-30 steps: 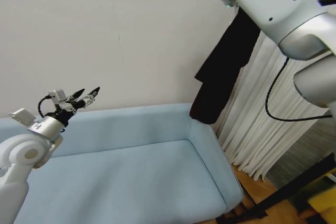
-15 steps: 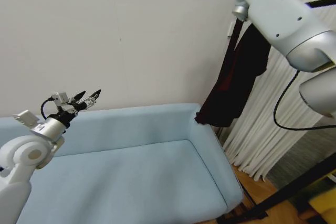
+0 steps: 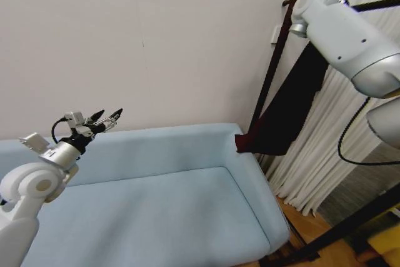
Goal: Pick up the clothes from the sofa and hang them on the clothes hanger.
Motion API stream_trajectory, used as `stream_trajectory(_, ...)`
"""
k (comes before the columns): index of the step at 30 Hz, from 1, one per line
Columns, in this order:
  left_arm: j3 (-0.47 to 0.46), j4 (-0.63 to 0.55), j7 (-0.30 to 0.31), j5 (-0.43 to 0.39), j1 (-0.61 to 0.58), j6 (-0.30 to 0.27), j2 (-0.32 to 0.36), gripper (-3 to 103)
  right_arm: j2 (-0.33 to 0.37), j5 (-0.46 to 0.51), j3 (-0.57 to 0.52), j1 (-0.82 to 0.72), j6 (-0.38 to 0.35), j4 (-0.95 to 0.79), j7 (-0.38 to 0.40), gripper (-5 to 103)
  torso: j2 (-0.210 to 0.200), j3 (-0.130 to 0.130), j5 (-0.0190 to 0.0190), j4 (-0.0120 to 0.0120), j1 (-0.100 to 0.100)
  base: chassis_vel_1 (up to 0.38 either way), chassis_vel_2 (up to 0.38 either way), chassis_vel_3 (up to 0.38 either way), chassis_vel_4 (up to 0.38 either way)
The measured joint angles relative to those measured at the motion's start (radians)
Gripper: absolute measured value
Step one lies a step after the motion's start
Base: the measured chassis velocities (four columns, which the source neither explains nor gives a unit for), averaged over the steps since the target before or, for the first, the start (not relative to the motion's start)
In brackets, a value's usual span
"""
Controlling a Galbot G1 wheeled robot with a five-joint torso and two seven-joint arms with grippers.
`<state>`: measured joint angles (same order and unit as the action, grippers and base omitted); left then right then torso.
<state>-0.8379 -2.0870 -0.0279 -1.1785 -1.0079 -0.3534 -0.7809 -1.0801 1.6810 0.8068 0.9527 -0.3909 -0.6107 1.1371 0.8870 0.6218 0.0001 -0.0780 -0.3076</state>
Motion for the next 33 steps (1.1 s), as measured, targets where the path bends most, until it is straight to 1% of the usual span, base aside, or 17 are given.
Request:
stream_trajectory(9, 0.001, -0.013, 0.0, 0.001, -0.001, -0.003, -0.004, 100, 0.018, 0.011, -0.002, -0.013, 0.005, -0.037, 0.017, 2, 0.0, 0.0, -0.0001, 0.0001, 0.0, 0.0, 0.0, 0.0, 0.0)
stream_trajectory(16, -0.003, -0.021, 0.002, 0.001, -0.005, -0.005, -0.007, 100, 0.062, 0.02, -0.001, -0.038, 0.009, -0.119, 0.044, 2, 0.0, 0.0, -0.0001, 0.0001, 0.0, 0.0, 0.0, 0.0, 0.0)
stream_trajectory(22, -0.003, -0.022, 0.003, 0.001, -0.005, -0.006, -0.009, 100, 0.089, 0.019, 0.006, -0.047, -0.002, -0.166, 0.039, 2, 0.0, 0.0, -0.0002, 0.0002, 0.0, 0.0, 0.0, 0.0, 0.0)
stream_trajectory(24, -0.001, -0.022, 0.003, 0.002, -0.005, -0.007, -0.01, 100, 0.115, 0.012, 0.014, -0.052, -0.016, -0.2, 0.029, 4, 0.0, 0.0, 0.0, 0.0002, 0.0, 0.0, 0.0, 0.0, 0.0)
stream_trajectory(25, 0.0, -0.023, 0.003, 0.003, -0.005, -0.007, -0.01, 100, 0.124, 0.004, 0.017, -0.054, -0.019, -0.212, 0.029, 15, 0.0, 0.0, 0.0001, 0.0, 0.0, 0.0, 0.0, 0.0, 0.0)
stream_trajectory(28, 0.002, -0.023, 0.003, 0.003, -0.004, -0.008, -0.01, 100, 0.141, -0.013, 0.021, -0.058, -0.021, -0.246, 0.041, 15, 0.0, 0.0, 0.0004, -0.0004, 0.0, 0.0, 0.0, 0.0, 0.0)
stream_trajectory(29, 0.004, -0.023, 0.002, 0.004, -0.004, -0.008, -0.01, 100, 0.153, -0.018, 0.023, -0.06, -0.022, -0.274, 0.045, 25, 0.0, 0.0, 0.0002, -0.0001, 0.0, 0.0, 0.0, 0.0, 0.0)
stream_trajectory(30, 0.006, -0.021, 0.002, 0.006, -0.003, -0.008, -0.01, 100, 0.168, -0.021, 0.026, -0.06, -0.024, -0.306, 0.053, 25, 0.0, 0.0, 0.0001, 0.0, 0.0, 0.0, 0.0, 0.0, 0.0)
stream_trajectory(31, 0.008, -0.021, 0.002, 0.006, -0.001, -0.008, -0.01, 100, 0.178, -0.021, 0.027, -0.061, -0.026, -0.332, 0.063, 36, 0.0, 0.0, 0.0, 0.0, 0.0, 0.0, 0.0, 0.0, 0.0)
stream_trajectory(33, 0.009, -0.021, 0.001, 0.007, 0.0, -0.009, -0.01, 100, 0.185, -0.021, 0.027, -0.061, -0.026, -0.354, 0.074, 36, 0.0, 0.0, -0.0001, 0.0, 0.0, 0.0, 0.0, 0.0, 0.0)
